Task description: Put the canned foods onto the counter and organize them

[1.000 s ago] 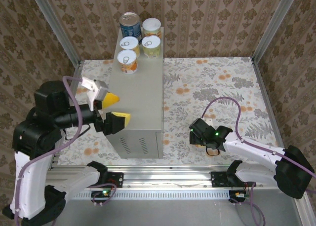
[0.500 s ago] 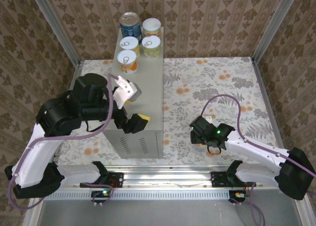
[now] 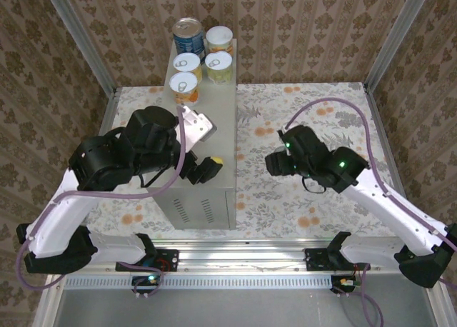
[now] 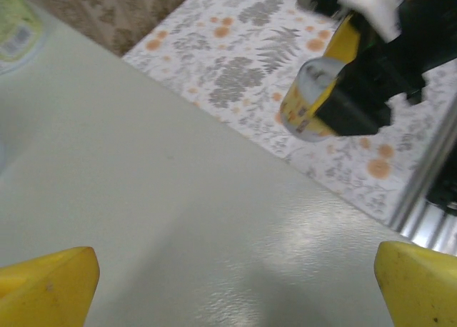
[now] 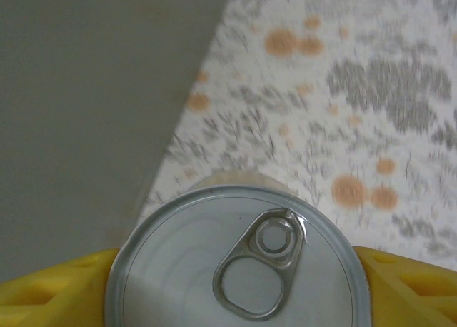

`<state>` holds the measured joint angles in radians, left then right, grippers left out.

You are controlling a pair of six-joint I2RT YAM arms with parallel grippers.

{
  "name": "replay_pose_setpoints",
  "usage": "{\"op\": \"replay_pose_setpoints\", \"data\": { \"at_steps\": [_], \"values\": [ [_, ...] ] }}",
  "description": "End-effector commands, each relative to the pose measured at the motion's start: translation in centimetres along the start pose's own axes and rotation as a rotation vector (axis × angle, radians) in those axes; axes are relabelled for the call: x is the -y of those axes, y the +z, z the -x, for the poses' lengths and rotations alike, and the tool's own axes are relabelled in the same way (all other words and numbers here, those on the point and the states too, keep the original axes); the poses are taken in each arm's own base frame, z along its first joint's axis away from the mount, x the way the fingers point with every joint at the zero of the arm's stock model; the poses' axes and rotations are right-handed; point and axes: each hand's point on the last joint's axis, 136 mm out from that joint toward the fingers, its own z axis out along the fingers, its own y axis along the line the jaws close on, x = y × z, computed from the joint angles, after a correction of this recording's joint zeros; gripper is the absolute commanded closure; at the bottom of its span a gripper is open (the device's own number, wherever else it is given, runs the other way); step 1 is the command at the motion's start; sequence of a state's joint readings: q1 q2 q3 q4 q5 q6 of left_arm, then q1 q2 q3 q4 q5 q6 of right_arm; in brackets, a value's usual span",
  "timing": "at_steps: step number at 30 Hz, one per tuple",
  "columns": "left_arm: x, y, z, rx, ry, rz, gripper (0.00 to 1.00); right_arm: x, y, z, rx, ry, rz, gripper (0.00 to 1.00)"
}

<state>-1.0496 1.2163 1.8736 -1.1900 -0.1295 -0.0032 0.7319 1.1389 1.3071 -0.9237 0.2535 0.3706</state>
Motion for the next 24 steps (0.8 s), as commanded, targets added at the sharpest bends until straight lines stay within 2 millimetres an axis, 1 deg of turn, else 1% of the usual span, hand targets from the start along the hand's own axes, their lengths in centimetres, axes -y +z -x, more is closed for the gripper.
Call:
{"op": "replay_pose_setpoints", "data": {
  "at_steps": [1, 5, 7, 13, 16, 20, 21, 24],
  "values": [
    [-2.4, -2.0, 0.2, 0.033, -0.008, 0.135, 0.0, -1.1, -2.3, 2.4, 0.021, -0.112, 0.059, 0.24],
    [-3.4, -3.1, -0.2, 0.063, -0.02, 0.184, 0.0, -2.7, -4.4, 4.9, 0.061, -0.163, 0.139, 0.24],
    [-3.6, -3.4, -0.7, 0.066, -0.022, 0.198, 0.0, -3.6, -5.6, 5.8, 0.078, -0.191, 0.186, 0.24],
    [-4.1, -4.3, -2.2, 0.044, -0.012, 0.223, 0.0, -6.5, -9.1, 8.1, 0.13, -0.263, 0.355, 0.24],
    [-3.9, -4.6, -2.7, 0.044, -0.004, 0.209, 0.0, -7.8, -10.5, 8.8, 0.135, -0.292, 0.43, 0.24],
    [-3.7, -4.8, -3.0, 0.052, 0.007, 0.197, 0.0, -9.1, -11.8, 9.6, 0.136, -0.336, 0.487, 0.24],
    [-3.7, -4.9, -3.0, 0.053, 0.011, 0.193, 0.0, -9.6, -11.5, 9.7, 0.121, -0.351, 0.495, 0.24],
    [-3.6, -4.7, -3.3, 0.048, 0.016, 0.191, 0.0, -10.7, -11.4, 9.8, 0.096, -0.401, 0.51, 0.23]
  ]
}}
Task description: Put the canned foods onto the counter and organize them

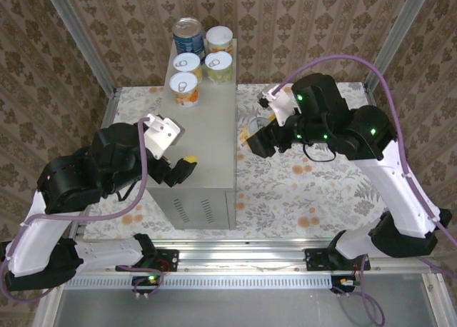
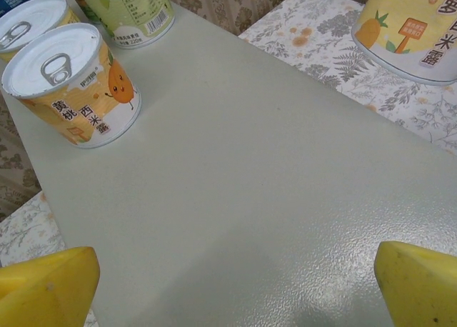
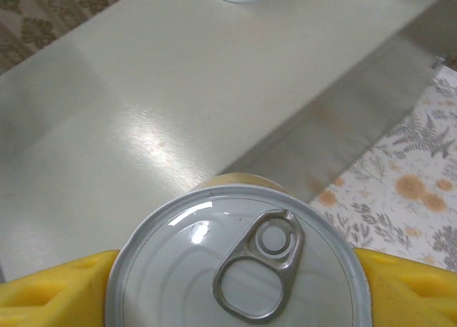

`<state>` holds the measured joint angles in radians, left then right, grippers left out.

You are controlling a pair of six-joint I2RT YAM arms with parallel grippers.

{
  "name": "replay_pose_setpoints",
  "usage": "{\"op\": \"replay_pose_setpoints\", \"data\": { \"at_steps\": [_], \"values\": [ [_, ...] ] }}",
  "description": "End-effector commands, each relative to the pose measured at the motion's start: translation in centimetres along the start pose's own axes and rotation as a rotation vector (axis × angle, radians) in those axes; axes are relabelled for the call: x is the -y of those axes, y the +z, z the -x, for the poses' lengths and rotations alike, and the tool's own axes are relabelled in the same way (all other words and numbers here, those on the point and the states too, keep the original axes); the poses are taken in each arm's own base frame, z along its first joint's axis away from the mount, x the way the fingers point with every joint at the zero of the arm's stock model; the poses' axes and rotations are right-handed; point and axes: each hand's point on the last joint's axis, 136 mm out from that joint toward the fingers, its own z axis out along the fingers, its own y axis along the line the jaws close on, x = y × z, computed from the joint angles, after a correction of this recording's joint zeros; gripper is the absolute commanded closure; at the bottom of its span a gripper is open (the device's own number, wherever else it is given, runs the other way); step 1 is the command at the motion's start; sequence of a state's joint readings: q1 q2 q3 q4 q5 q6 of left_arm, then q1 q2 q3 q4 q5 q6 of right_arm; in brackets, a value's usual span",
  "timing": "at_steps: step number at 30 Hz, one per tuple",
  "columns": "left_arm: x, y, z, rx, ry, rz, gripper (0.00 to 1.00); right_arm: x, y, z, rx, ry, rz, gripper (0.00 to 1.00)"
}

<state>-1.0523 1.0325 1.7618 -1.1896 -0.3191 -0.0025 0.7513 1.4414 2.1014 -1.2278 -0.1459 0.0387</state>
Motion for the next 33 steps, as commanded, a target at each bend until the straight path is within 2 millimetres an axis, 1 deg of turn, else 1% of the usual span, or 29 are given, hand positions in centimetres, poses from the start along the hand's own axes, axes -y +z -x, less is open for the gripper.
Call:
{"op": "replay_pose_setpoints", "data": {
  "at_steps": [1, 7, 14, 19, 23, 25, 28, 31, 33],
  "values": [
    [0.1, -0.1, -0.7, -0.013, 0.033, -0.003, 0.0, -1.8, 0.1, 0.5, -0.026, -0.076, 0.073, 0.23],
    [0.1, -0.3, -1.0, -0.005, 0.031, -0.005, 0.0, -2.4, 1.5, 1.1, -0.078, -0.128, 0.054, 0.22],
    [-0.3, -1.2, -1.3, 0.018, 0.026, 0.0, 0.0, -3.3, 3.2, 1.8, -0.092, -0.159, 0.044, 0.2],
    [-0.7, -1.7, -1.8, 0.025, 0.019, 0.016, 0.0, -3.7, 4.9, 2.3, -0.107, -0.175, 0.031, 0.18],
    [-0.8, -1.9, -2.3, 0.032, 0.013, 0.018, 0.0, -3.1, 6.4, 2.9, -0.107, -0.172, -0.005, 0.18],
    [-0.9, -1.9, -2.5, 0.028, 0.014, 0.024, 0.0, -3.0, 7.1, 3.2, -0.104, -0.17, -0.019, 0.19],
    [-1.0, -2.0, -2.7, 0.033, 0.018, 0.026, 0.0, -2.7, 8.2, 3.2, -0.117, -0.164, -0.03, 0.2],
    [-0.9, -2.0, -2.8, 0.032, 0.026, 0.025, 0.0, -1.7, 8.5, 3.0, -0.13, -0.145, -0.088, 0.17],
    [-0.9, -1.9, -2.8, 0.033, 0.033, 0.023, 0.0, -0.9, 8.1, 2.8, -0.127, -0.127, -0.13, 0.16]
  ]
}}
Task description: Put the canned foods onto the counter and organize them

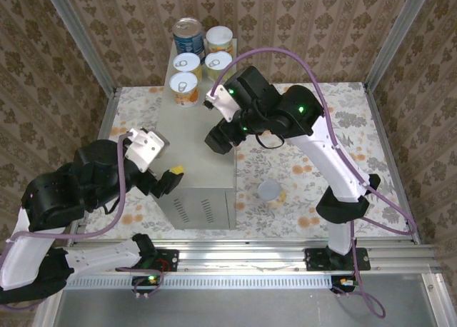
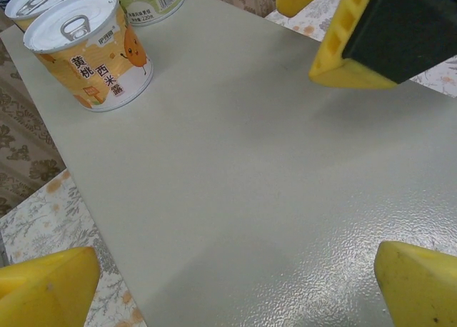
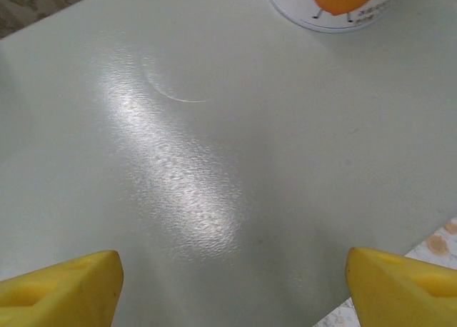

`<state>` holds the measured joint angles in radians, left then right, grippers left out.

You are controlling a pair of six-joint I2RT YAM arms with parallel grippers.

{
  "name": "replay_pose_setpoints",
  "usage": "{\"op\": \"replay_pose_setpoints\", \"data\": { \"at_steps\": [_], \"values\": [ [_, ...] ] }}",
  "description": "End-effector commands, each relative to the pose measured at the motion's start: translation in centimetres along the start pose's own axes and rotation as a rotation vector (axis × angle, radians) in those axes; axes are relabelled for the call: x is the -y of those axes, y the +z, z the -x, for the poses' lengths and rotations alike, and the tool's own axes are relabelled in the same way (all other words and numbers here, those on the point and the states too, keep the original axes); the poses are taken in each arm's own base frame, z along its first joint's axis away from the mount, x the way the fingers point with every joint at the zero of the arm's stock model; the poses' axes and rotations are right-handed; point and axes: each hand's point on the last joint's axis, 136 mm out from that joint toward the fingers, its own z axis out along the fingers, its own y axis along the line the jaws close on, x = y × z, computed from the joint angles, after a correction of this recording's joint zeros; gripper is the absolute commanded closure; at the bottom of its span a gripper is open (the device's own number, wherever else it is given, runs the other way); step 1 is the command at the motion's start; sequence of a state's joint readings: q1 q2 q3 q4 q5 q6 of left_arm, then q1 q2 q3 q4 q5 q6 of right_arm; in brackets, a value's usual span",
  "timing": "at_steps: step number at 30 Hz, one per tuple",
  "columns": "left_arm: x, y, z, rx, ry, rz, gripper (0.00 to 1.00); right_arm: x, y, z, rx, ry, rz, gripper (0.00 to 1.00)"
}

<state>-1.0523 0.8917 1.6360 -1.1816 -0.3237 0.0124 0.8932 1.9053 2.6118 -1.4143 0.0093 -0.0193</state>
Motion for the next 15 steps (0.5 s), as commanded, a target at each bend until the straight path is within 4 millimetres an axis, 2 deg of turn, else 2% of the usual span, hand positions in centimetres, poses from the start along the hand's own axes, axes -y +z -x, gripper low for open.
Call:
{"op": "replay_pose_setpoints", "data": {
  "at_steps": [1, 4, 7, 9, 11, 15],
  "values": [
    [-0.2, 0.0, 0.1, 0.011, 0.029, 0.012, 0.0, 1.6, -1.2, -0.3, 0.016, 0.032, -0.096, 0.14],
    [0.1, 0.2, 0.1, 0.013, 0.04, 0.003, 0.0, 2.3, -2.4, -0.8, 0.07, 0.065, -0.126, 0.1],
    [0.2, 0.5, 0.2, 0.014, 0.045, 0.001, 0.0, 2.7, -4.4, -1.4, 0.169, 0.117, -0.129, 0.05],
    [0.4, 0.6, 0.4, 0.02, 0.045, -0.01, 0.0, 3.3, -5.6, -2.4, 0.212, 0.17, -0.132, 0.01],
    [0.7, 0.8, 0.6, 0.022, 0.045, -0.022, 0.0, 4.3, -7.1, -4.1, 0.24, 0.234, -0.164, 0.0],
    [1.2, 1.2, 1.1, 0.019, 0.046, -0.046, 0.0, 6.6, -7.8, -9.3, 0.229, 0.391, -0.26, 0.0]
  ]
}}
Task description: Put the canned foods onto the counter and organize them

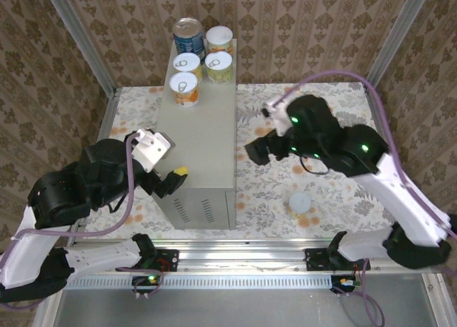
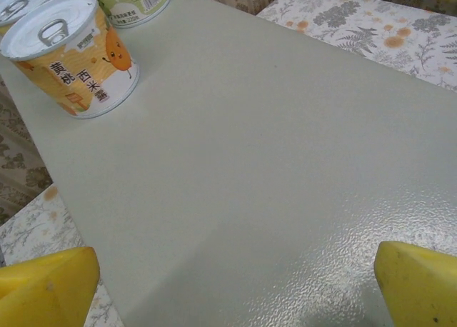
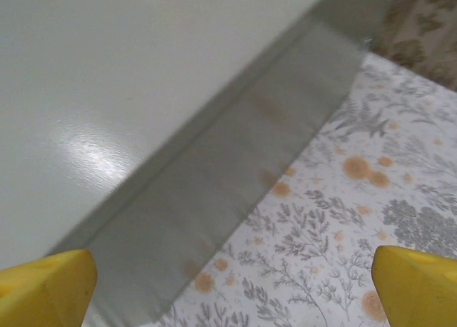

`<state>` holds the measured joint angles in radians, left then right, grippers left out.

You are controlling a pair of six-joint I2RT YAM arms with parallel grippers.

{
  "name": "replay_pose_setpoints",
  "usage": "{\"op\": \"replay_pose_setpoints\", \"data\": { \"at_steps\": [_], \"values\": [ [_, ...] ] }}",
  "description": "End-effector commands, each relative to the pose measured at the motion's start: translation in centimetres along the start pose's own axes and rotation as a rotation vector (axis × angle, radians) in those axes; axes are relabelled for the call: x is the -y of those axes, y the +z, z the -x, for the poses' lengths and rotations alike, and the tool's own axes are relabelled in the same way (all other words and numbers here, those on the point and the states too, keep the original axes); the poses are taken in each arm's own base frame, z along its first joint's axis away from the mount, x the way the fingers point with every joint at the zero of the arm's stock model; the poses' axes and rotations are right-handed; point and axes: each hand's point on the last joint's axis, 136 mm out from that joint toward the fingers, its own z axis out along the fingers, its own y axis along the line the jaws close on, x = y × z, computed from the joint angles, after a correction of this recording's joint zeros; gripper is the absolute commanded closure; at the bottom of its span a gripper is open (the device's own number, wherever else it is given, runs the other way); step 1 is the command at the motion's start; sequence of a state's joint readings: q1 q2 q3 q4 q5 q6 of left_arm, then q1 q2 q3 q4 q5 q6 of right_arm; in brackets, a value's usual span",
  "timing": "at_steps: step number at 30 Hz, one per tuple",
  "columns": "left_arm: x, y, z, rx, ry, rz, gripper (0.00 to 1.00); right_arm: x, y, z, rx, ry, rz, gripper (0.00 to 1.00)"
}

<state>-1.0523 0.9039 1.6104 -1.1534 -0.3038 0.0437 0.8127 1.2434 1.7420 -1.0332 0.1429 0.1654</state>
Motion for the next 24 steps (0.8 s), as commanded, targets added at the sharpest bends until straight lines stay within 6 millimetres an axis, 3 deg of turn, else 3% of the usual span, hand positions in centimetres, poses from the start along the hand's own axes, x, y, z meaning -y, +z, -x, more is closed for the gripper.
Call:
{"op": "replay_pose_setpoints", "data": {
  "at_steps": [1, 4, 9, 19, 24],
  "values": [
    [0.5, 0.2, 1.2, 0.03, 0.01, -0.03, 0.0, 3.3, -0.2, -2.3, 0.028, 0.18, -0.126, 0.0],
    [0.9, 0.5, 1.6, 0.038, 0.009, -0.045, 0.0, 6.2, -0.5, -6.7, -0.032, 0.273, -0.242, 0.0],
    [1.6, 1.1, 2.2, 0.049, 0.008, -0.074, 0.0, 8.3, 0.0, -13.1, -0.153, 0.33, -0.36, 0.0],
    [2.4, 2.2, 2.8, 0.031, 0.029, -0.106, 0.0, 9.0, 5.8, -24.5, -0.317, 0.53, -0.472, 0.0],
    [2.5, 2.5, 3.0, 0.023, 0.044, -0.109, 0.0, 8.9, 8.0, -28.4, -0.372, 0.569, -0.501, 0.0]
  ]
}}
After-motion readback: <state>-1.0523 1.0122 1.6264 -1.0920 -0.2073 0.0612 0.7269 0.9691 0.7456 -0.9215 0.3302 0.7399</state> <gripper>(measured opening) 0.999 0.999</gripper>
